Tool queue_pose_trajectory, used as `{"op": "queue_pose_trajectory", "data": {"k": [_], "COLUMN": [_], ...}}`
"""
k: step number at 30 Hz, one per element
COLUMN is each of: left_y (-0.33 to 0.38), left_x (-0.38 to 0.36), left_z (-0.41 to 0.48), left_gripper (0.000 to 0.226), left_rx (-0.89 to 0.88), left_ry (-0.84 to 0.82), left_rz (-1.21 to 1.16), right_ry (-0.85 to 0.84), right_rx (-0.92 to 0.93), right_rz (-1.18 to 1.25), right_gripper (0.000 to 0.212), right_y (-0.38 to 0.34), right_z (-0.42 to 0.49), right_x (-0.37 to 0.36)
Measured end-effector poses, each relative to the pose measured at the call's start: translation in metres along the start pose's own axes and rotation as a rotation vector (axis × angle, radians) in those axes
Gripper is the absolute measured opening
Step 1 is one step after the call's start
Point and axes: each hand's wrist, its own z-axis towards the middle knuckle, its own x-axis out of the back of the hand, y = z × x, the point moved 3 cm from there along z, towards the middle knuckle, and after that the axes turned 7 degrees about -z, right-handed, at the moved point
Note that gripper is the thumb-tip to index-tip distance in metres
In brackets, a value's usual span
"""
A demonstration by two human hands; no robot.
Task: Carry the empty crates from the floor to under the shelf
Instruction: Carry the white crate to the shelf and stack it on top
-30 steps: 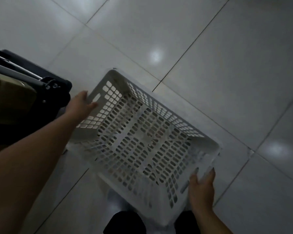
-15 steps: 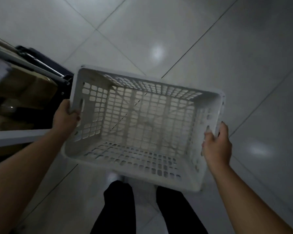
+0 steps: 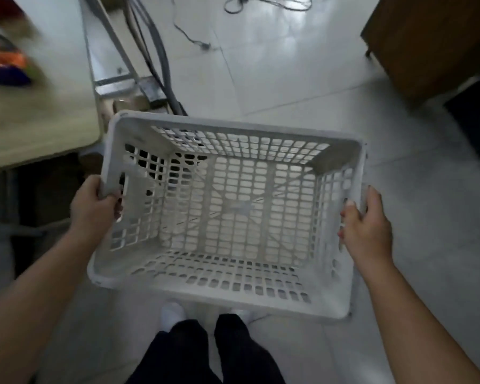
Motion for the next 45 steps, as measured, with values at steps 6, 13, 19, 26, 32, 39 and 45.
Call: {"op": "queue_pose_trajectory", "data": {"k": [6,13,19,26,32,39,45], "left_y": [-0.021,-0.090,-0.151,-0.182,-0.173,-0.123,-0.076], "left_x": [0.157,0.340,0.459,0.485,0.423,0.296,0.199], "left_z": [-0.092,-0.244,-0.460,-0.702,-0.879,-1.059,-1.196], "left_gripper": [0.018,0.015,0.016,0.014,0.004,0.012,0.009], "left_rx": [0.106,0.229,0.423,0.667,0.889,1.088,1.250], "left_ry": [0.232,0.615,1.037,1.458,1.857,2.300,2.568], "left_rz": [-0.231,-0.316,-0.282,-0.250,-0.359,-0.376,-0.315], "right_ry": [-0.116,-0.309,-0.600,-0.932,-1.156,-1.515,-1.834], "right_rx": [0.302,0.639,0.968,1.294,1.722,1.997,2.153], "right_rz": [-0.044,-0.042,-0.069,-0.121,-0.192,-0.240,-0.223], "right_gripper": [0.034,0.024,0.028,0.021,0.018,0.028,0.040], "right_y": [-0.126,-0.251,-0.324,-0.351,-0.328,-0.205,-0.057], "right_z": [-0.056,-0.192,-0.372,-0.589,-0.773,-0.973,-1.105], "right_x": [0.014,-0.038,-0.103,-0.153,-0.167,-0.117,-0.030]}}
